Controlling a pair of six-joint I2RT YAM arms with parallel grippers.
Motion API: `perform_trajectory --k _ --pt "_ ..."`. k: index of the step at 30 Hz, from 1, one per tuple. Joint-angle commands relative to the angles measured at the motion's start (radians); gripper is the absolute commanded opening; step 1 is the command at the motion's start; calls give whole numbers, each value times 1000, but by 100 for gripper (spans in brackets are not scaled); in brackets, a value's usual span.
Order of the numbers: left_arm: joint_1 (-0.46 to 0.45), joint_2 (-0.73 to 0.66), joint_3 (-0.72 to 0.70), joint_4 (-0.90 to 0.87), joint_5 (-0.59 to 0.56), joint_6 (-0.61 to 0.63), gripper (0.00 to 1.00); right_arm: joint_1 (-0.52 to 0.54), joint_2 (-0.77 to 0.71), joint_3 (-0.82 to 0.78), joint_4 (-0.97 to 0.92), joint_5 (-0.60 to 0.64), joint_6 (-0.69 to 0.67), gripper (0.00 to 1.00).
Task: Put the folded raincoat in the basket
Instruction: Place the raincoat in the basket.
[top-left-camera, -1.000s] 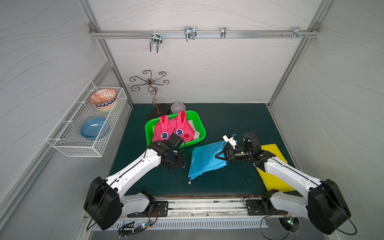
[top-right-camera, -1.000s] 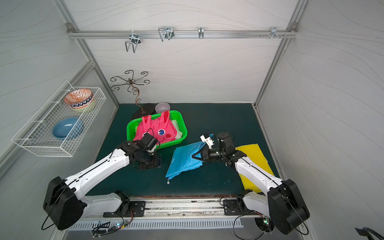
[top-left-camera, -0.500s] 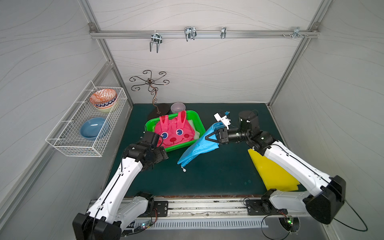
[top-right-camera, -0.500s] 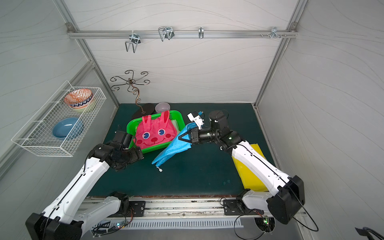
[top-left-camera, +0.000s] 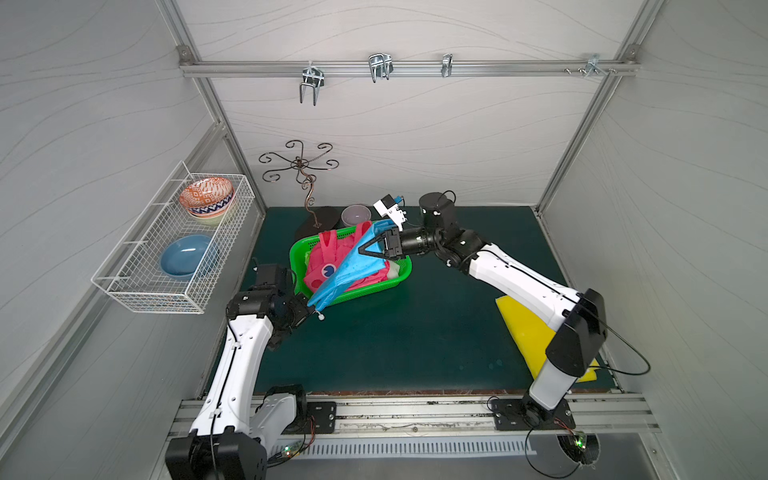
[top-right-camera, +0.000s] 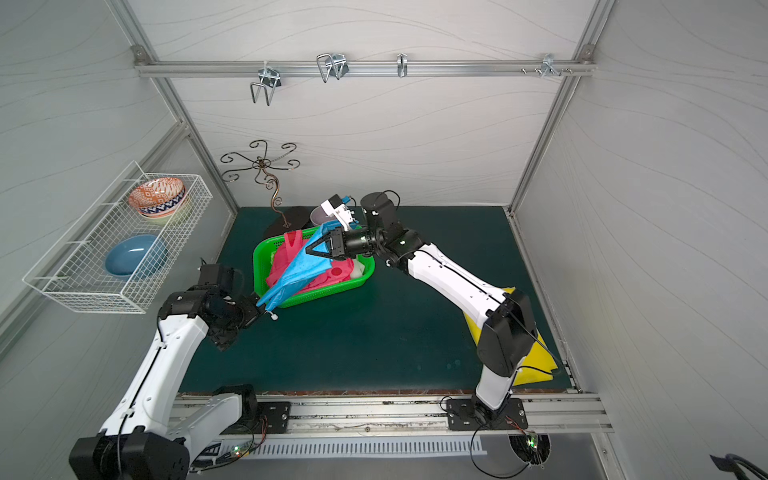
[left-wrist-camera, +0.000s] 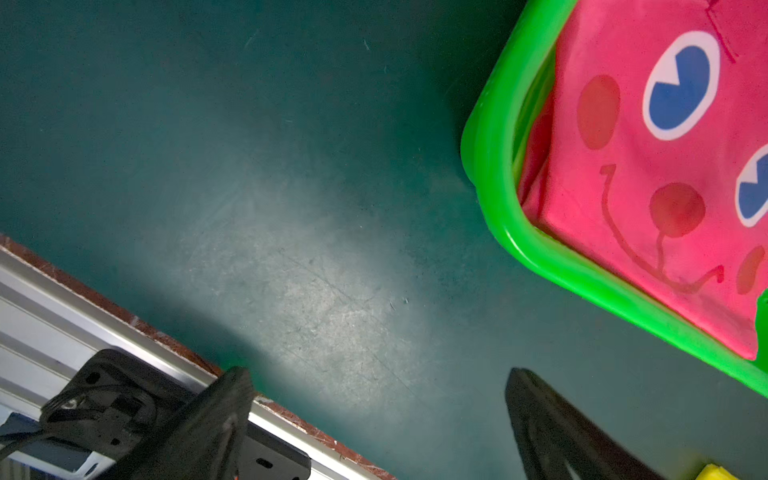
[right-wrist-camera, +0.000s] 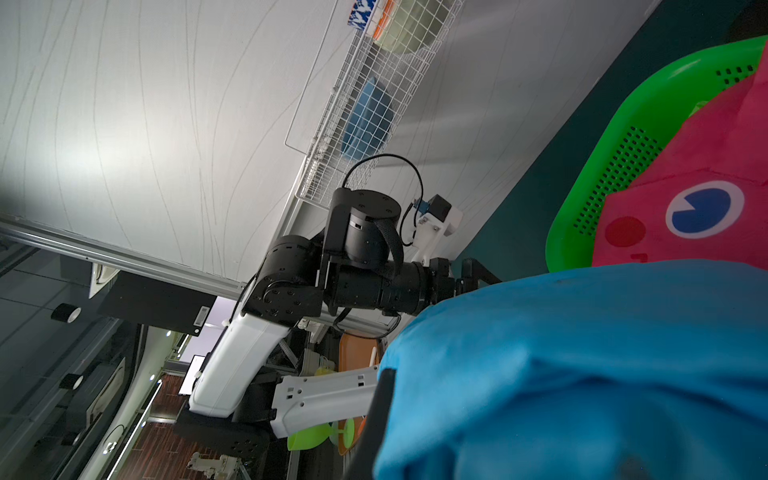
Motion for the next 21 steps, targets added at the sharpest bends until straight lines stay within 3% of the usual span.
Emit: perform_trajectory --k 1,7,15,21 --pt "82 24 58 6 18 26 100 11 86 104 144 -44 27 0" --pt "213 36 37 47 105 34 100 47 301 287 255 -113 10 0" --pt "230 59 56 49 85 58 100 37 513 543 244 -166 -22 0" --pt "241 37 43 61 15 7 99 22 699 717 310 -211 53 0"
